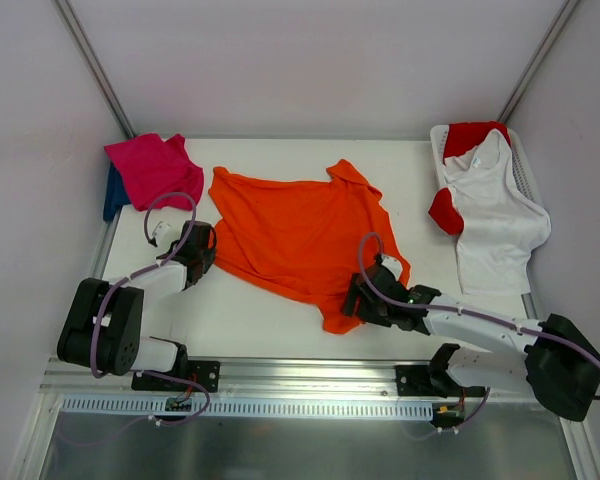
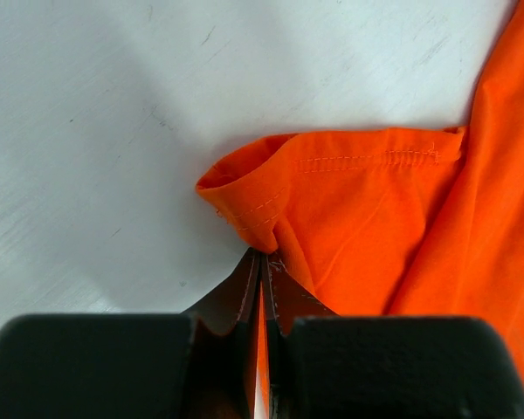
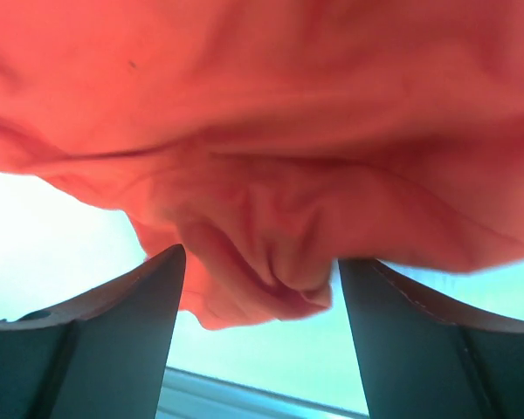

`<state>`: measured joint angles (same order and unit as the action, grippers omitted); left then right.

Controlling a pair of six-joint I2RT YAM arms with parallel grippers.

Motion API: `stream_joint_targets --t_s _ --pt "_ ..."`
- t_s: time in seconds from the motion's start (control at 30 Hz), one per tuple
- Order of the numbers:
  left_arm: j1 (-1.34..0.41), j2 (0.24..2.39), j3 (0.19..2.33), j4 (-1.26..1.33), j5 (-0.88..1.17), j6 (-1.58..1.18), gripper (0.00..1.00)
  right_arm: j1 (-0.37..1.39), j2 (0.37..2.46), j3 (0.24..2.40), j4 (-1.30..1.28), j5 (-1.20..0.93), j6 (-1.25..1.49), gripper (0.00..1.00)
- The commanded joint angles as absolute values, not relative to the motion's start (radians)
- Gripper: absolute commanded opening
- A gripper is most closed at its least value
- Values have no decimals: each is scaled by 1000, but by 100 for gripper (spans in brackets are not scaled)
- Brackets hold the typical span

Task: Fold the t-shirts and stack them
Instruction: Flatten the tshirt out

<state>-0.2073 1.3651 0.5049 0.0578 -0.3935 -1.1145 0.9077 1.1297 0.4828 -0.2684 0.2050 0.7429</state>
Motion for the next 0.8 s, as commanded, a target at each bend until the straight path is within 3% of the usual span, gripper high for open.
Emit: stream_joint_targets --t_s 0.0,0.13,0.2,0.23,0.33,0.53,0.77 --pt "-198 1405 499 -15 -387 -1098 0 925 1092 410 -526 213 778 76" --pt "-198 1413 500 -14 -380 -1097 0 943 1022 374 -546 199 821 68" --pt "-198 1411 500 -14 -380 -1097 0 963 991 345 -534 190 859 43" --pt "-198 1410 499 -12 -382 -1097 0 971 982 335 -523 190 874 23" --pt "-198 1411 500 -12 -379 -1097 0 991 994 305 -488 190 903 9" --pt "-198 1407 497 -12 -374 -1092 0 1020 1075 334 -462 193 905 0" --pt "-202 1278 492 -31 -364 -1010 0 1034 999 419 -650 267 876 0"
